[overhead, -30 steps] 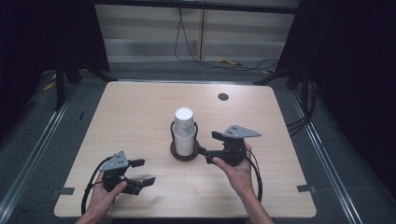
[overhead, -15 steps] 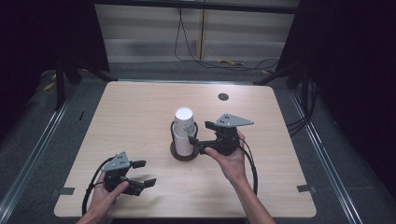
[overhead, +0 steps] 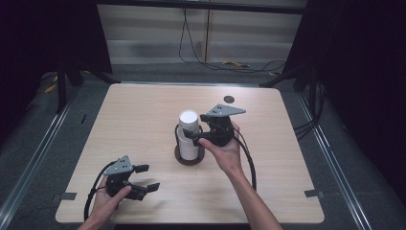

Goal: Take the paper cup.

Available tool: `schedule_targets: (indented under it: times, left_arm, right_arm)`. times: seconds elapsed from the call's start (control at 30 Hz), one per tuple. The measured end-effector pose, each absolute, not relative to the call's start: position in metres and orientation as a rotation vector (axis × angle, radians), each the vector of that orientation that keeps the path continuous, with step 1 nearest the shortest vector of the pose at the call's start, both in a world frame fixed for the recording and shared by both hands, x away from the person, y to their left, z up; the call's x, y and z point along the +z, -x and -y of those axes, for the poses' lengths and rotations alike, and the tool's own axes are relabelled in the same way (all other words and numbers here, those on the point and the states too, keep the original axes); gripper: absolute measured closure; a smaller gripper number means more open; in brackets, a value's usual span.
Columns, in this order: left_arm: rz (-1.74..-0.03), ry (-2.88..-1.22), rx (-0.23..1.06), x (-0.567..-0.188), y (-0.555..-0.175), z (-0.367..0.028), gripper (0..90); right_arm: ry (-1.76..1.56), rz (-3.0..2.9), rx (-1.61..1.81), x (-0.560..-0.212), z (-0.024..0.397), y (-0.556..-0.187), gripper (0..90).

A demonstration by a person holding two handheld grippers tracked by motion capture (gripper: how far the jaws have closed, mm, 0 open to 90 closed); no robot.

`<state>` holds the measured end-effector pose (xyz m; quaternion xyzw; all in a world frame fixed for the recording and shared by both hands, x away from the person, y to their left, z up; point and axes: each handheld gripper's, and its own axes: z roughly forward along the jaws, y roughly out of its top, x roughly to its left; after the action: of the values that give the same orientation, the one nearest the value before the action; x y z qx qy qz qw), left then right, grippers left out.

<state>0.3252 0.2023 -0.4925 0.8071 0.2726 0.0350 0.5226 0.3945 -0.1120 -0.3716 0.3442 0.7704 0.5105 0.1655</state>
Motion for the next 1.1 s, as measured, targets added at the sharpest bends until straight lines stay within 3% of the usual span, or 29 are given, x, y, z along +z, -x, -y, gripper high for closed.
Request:
schedule_targets:
  times: [0.23,1.1]
  left_arm:
    - [-0.666,-1.914,0.06,-0.493,-0.326,-0.204,15.8]
    - [-0.664,-1.922,0.069,-0.494,-0.326,-0.203,15.9]
  right_arm:
    - [-0.977,-2.213,1.447,-0.371,0.104,-0.405,17.7]
    - [-1.015,-2.192,1.408,-0.373,0.096,-0.413,32.9]
